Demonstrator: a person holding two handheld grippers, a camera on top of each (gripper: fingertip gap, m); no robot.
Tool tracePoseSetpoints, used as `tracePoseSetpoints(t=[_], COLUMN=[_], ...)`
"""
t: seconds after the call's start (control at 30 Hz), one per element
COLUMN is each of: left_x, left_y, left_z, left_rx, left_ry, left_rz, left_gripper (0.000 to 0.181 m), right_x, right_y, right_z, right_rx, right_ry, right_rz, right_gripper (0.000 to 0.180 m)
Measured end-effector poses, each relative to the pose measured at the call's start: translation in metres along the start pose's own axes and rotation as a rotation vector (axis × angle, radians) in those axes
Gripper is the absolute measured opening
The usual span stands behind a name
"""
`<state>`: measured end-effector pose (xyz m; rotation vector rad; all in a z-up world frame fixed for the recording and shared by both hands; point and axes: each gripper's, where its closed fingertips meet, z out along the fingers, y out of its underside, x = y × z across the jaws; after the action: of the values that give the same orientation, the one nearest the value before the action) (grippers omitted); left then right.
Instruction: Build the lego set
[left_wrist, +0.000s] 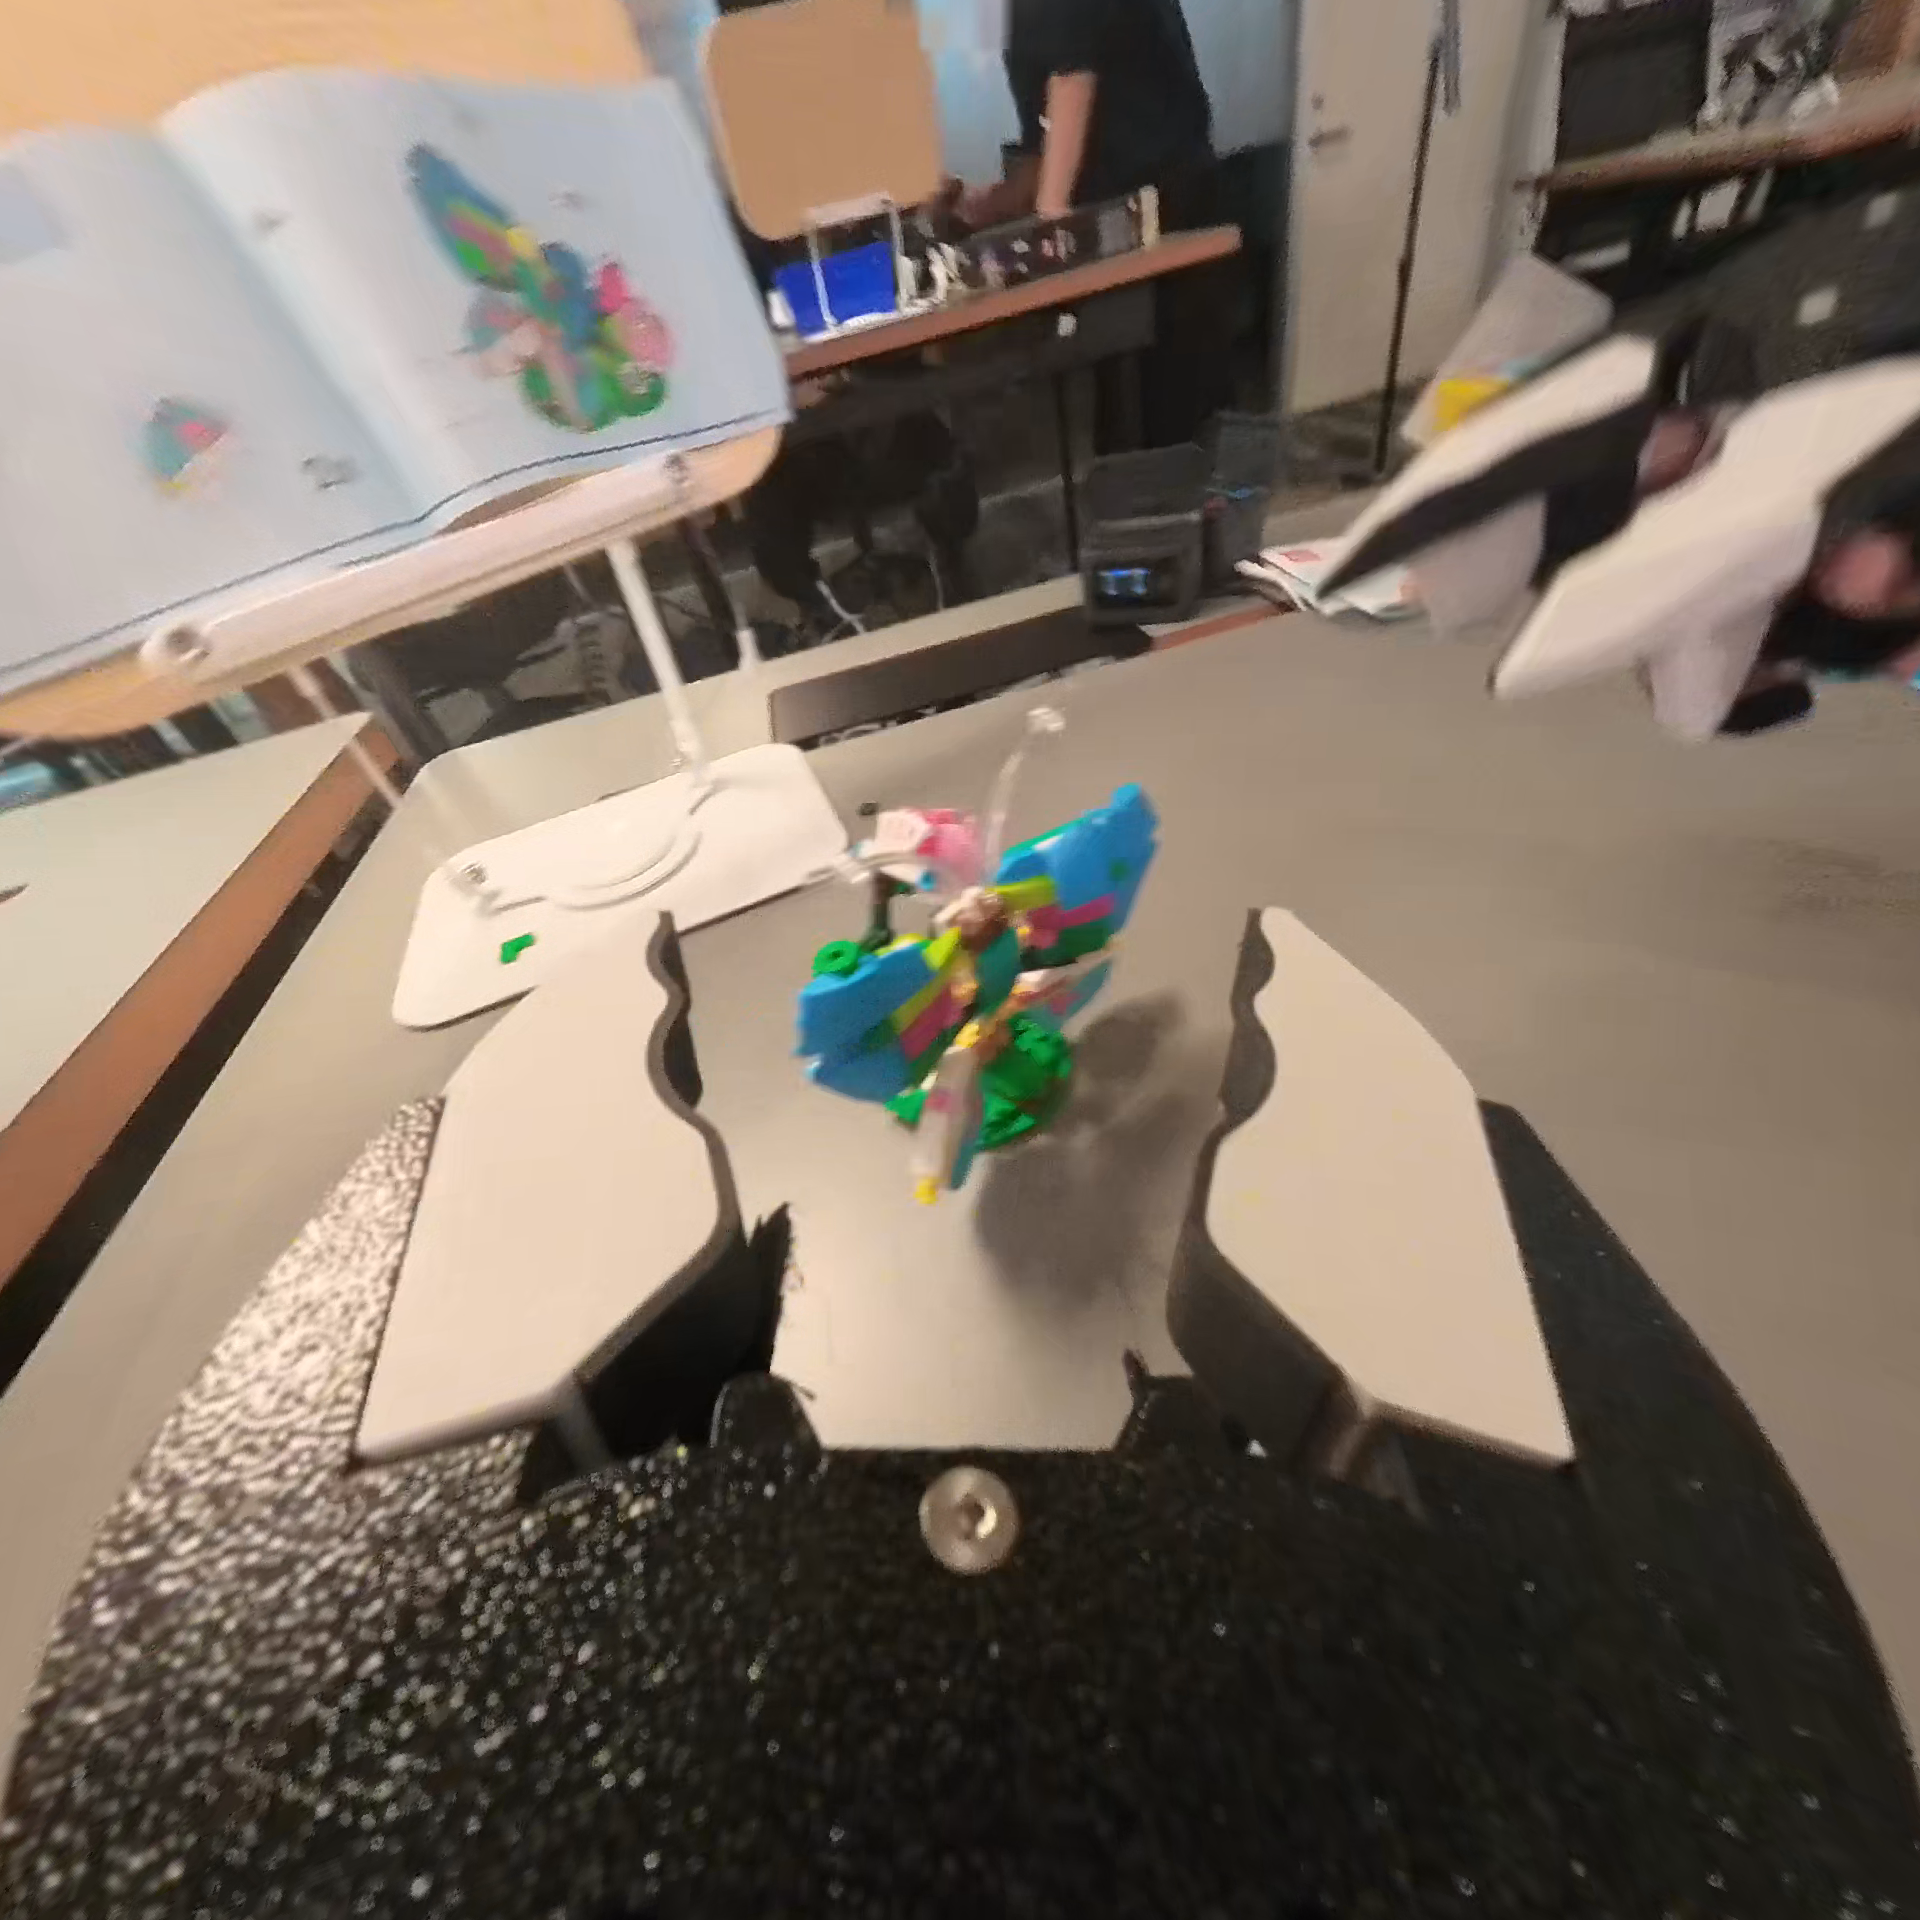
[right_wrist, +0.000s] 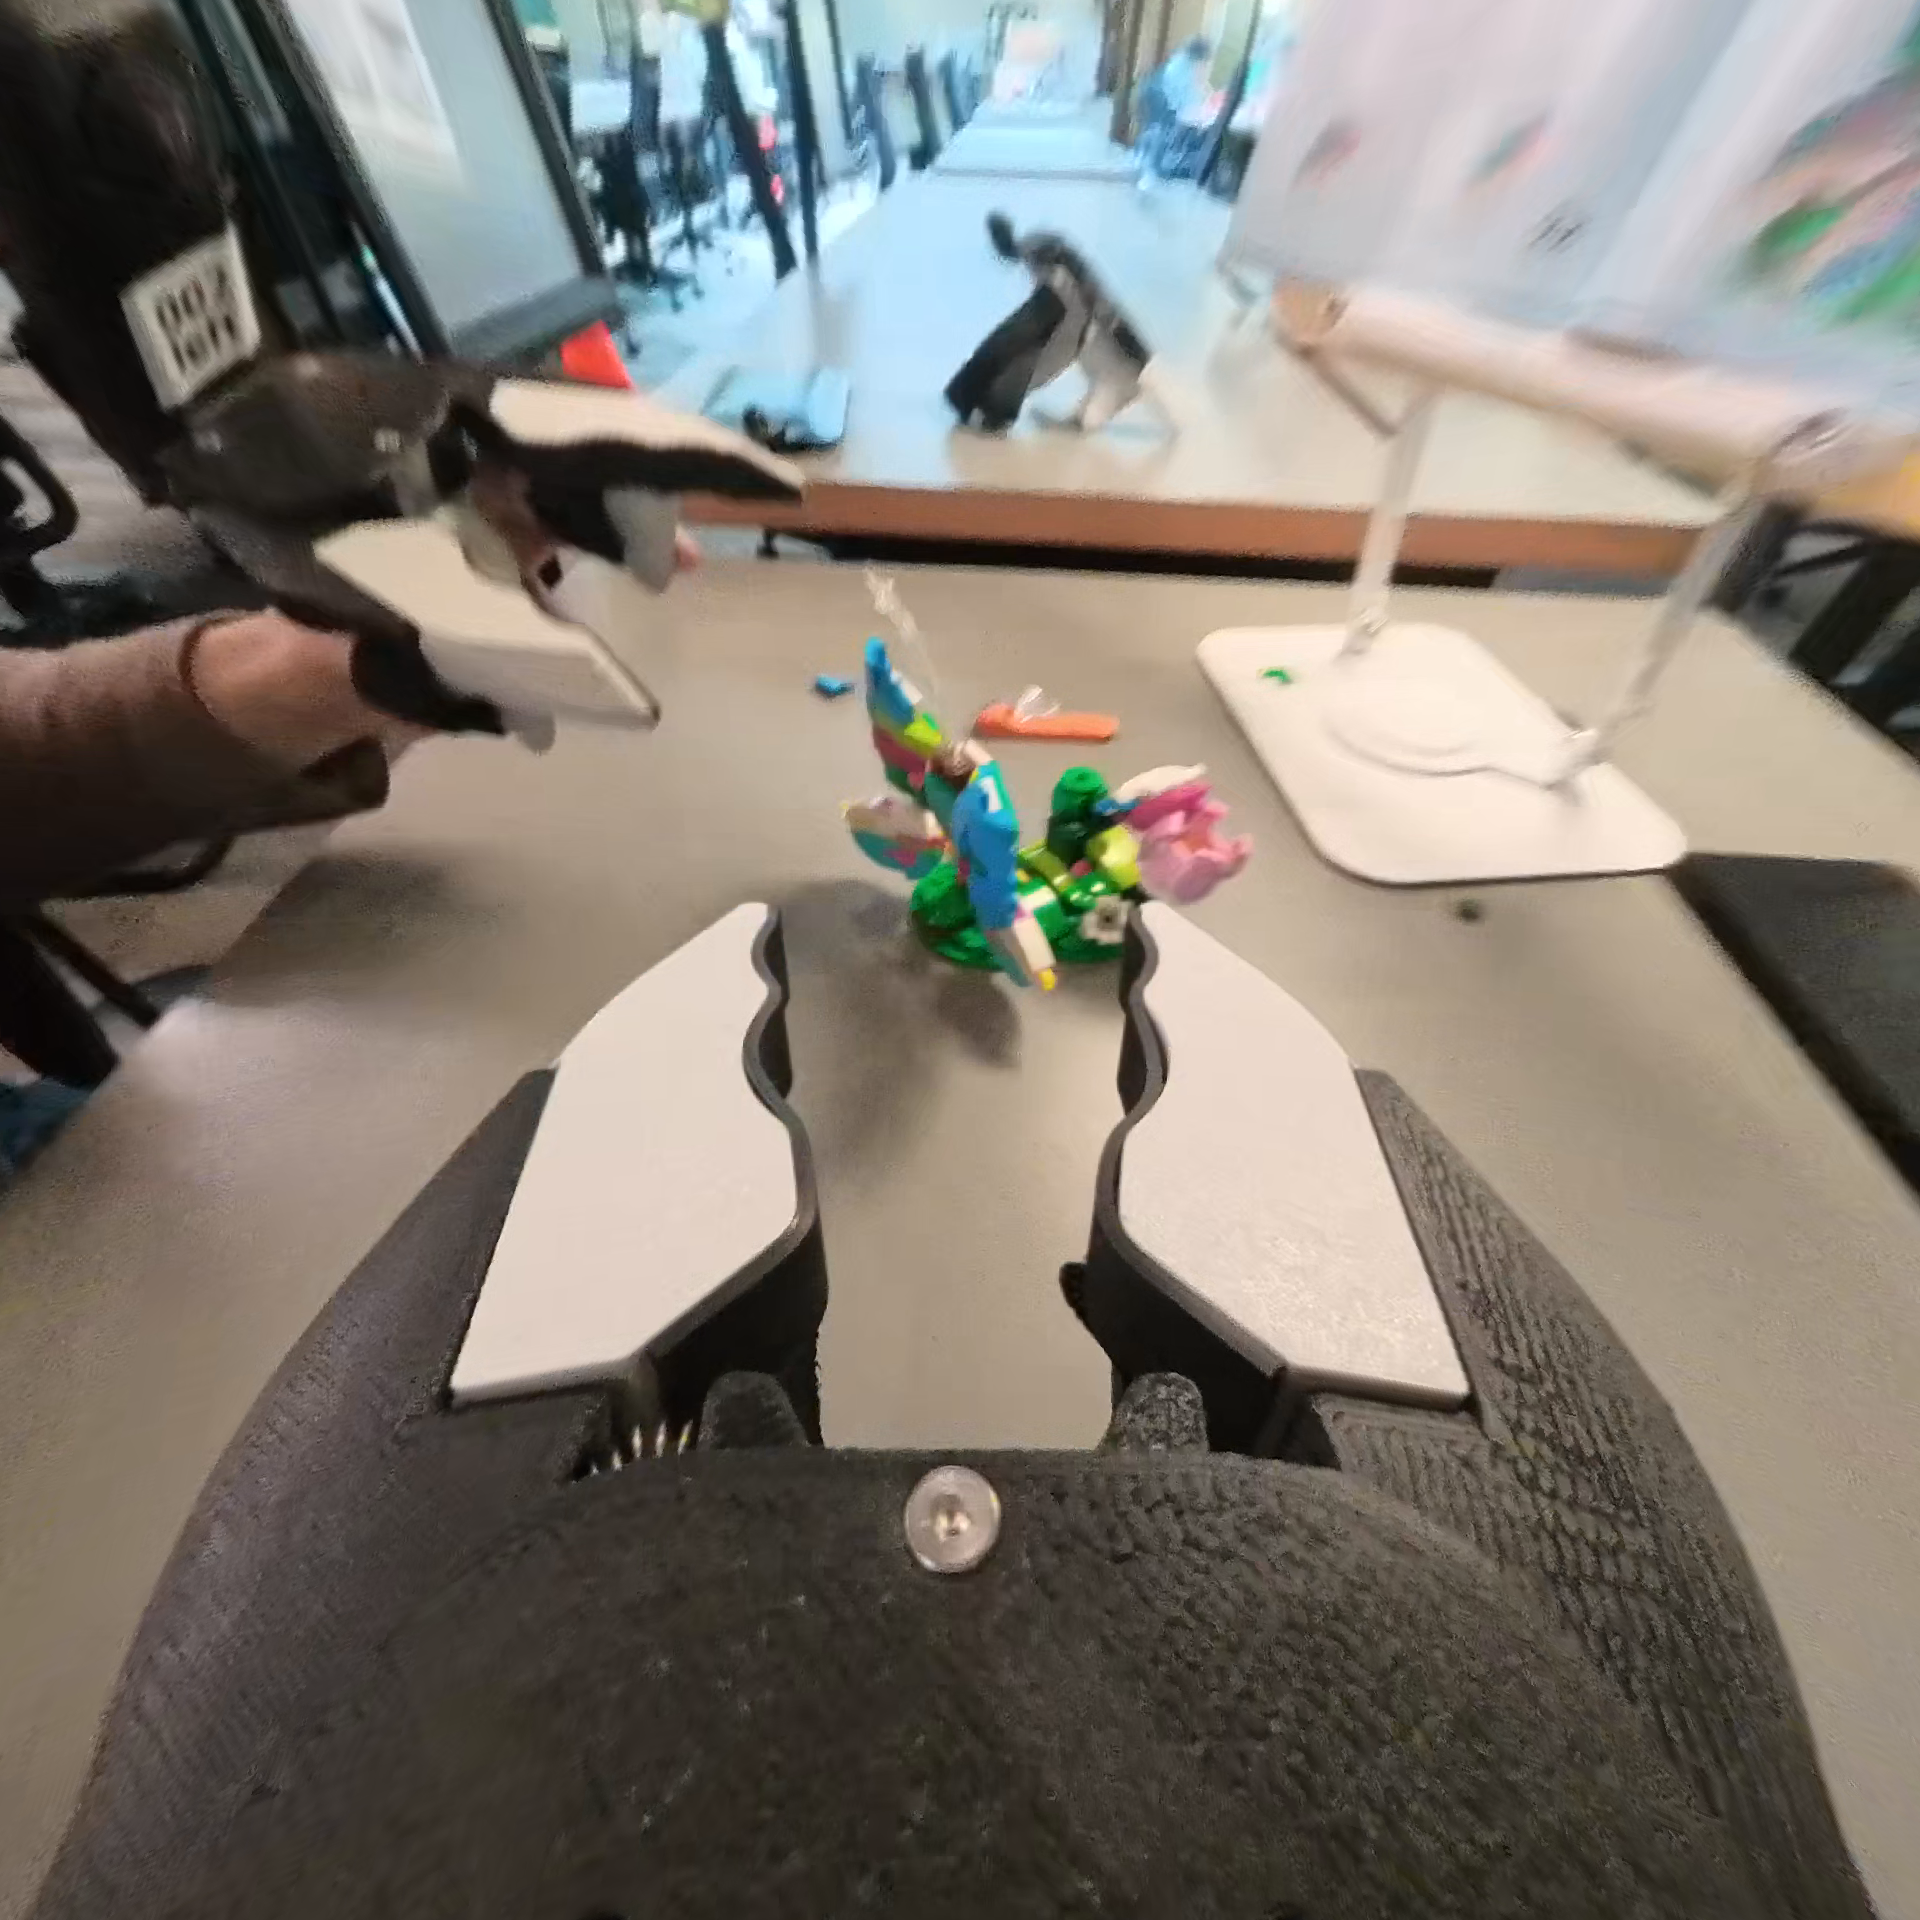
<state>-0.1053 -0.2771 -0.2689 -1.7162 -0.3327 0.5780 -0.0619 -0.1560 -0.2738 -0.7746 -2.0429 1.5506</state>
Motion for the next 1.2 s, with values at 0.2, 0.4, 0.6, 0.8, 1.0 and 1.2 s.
tracePoseSetpoints(t=[0.2,0.4,0.6,0.8,1.0,1.2], left_x=[-0.038,-0.031,-0.023,-0.01,0.037,0.102], left_y=[0.033,0.038,0.044,0.043,0.045,0.037], left_z=[0.008,0.016,0.021,0.021,0.026,0.037], left_rx=[0.068,0.075,0.055,0.046,-0.033,-0.07], left_ry=[-0.042,0.033,0.105,0.181,0.35,0.553], left_rz=[-0.107,-0.127,-0.185,-0.161,-0.059,0.063], left_gripper=[0.101,0.102,0.103,0.09,0.085,0.077], right_x=[0.004,0.011,0.009,0.0,-0.012,-0.037], right_y=[0.015,0.022,0.028,0.032,0.046,0.063], right_z=[0.067,0.093,0.101,0.085,0.031,-0.036], right_rx=[-0.053,-0.112,-0.129,-0.13,-0.162,-0.178], right_ry=[0.011,-0.032,-0.054,-0.025,0.068,0.214], right_rz=[-0.018,-0.037,-0.041,-0.043,-0.008,0.045], right_gripper=[0.06,0.047,0.017,0.016,0.016,0.016])
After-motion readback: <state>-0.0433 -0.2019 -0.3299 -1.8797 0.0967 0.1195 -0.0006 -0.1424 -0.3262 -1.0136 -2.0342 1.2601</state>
